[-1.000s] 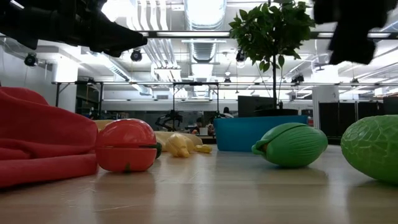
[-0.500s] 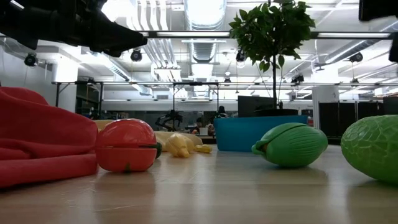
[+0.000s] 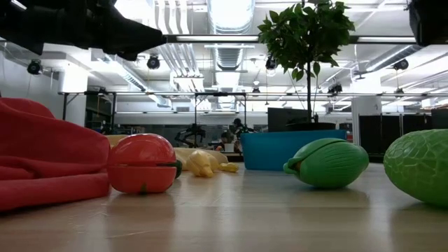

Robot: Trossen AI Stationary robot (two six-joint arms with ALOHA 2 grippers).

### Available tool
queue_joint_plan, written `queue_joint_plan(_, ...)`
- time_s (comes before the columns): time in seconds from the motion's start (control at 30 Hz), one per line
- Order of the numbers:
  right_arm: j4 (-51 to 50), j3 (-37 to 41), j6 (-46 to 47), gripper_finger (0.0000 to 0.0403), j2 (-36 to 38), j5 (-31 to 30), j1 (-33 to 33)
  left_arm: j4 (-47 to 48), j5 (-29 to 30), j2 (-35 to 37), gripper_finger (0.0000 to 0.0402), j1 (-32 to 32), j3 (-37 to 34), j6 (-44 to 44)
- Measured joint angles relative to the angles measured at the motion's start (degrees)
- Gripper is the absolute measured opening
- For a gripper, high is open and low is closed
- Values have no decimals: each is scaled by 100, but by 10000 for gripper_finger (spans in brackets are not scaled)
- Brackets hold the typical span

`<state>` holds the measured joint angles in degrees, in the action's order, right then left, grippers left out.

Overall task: Pick and placing Produce into tupperware
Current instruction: Put the top pink peach into the blue bin

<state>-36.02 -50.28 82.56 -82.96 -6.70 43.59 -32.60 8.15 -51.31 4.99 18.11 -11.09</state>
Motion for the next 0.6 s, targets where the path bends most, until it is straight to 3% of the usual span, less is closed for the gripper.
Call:
queue_joint_plan(0.27, -1788, -852, 109, 229, -680, -504, -10, -215, 1, 2, 132, 0, -2, -2)
queue_joint_plan(0.6, -1915, -1137, 103, 240, -1395, -544, -10, -297, -1, 2, 132, 0, -2, -7)
